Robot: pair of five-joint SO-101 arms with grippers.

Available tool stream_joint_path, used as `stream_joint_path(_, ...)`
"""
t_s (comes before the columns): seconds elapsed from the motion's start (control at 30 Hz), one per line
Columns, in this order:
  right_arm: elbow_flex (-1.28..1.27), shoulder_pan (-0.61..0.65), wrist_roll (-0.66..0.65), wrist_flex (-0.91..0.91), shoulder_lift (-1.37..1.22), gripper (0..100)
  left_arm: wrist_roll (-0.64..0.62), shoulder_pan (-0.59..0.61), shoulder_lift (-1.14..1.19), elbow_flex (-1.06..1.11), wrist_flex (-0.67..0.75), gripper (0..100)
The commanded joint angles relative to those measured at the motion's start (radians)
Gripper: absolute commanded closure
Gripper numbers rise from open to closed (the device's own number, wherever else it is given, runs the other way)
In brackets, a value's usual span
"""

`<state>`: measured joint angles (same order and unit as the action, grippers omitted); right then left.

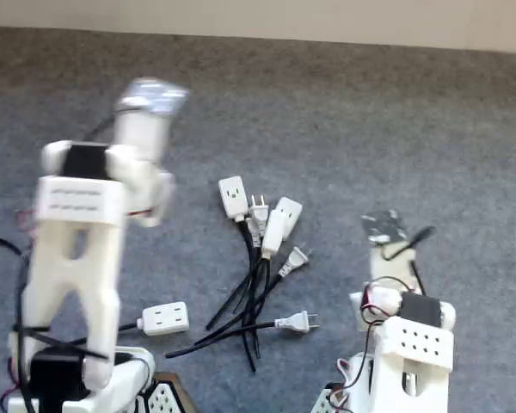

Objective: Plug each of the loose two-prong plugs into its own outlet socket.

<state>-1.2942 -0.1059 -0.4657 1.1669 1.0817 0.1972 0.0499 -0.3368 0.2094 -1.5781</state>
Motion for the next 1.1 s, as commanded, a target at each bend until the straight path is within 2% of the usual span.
stream_joint_path(0.0,0.108,0.159,-0.014,0.07,-0.044,84.0,0.087,0.203,-0.061,0.197,0.071,82)
stream_joint_path(0.1,0.159,0.26,-0.02,0.073,-0.156,84.0,0.126,0.209,-0.064,0.42,0.209,82)
stream_joint_path(0.2,0.234,0.363,-0.12,0.07,-0.292,84.0,0.129,0.225,-0.064,0.59,0.37,82)
stream_joint_path(0.3,0.277,0.44,-0.267,0.074,-0.394,84.0,0.137,0.3,-0.064,0.679,0.474,82)
stream_joint_path(0.43,0.289,0.493,-0.408,0.067,-0.429,84.0,0.252,0.461,-0.061,0.713,0.551,82)
stream_joint_path(0.6,0.341,0.549,-0.416,0.004,-0.427,84.0,0.261,0.607,-0.059,0.714,0.629,82)
stream_joint_path(0.83,0.367,0.57,-0.42,0.07,-0.426,84.0,0.259,0.615,-0.054,0.8,0.736,82)
stream_joint_path(1.0,0.188,0.682,-0.454,-0.12,-0.297,83.9,0.256,0.587,-0.054,0.875,0.79,82)
stream_joint_path(1.07,0.137,0.745,-0.462,-0.13,-0.242,83.8,0.256,0.579,-0.061,0.881,0.789,82)
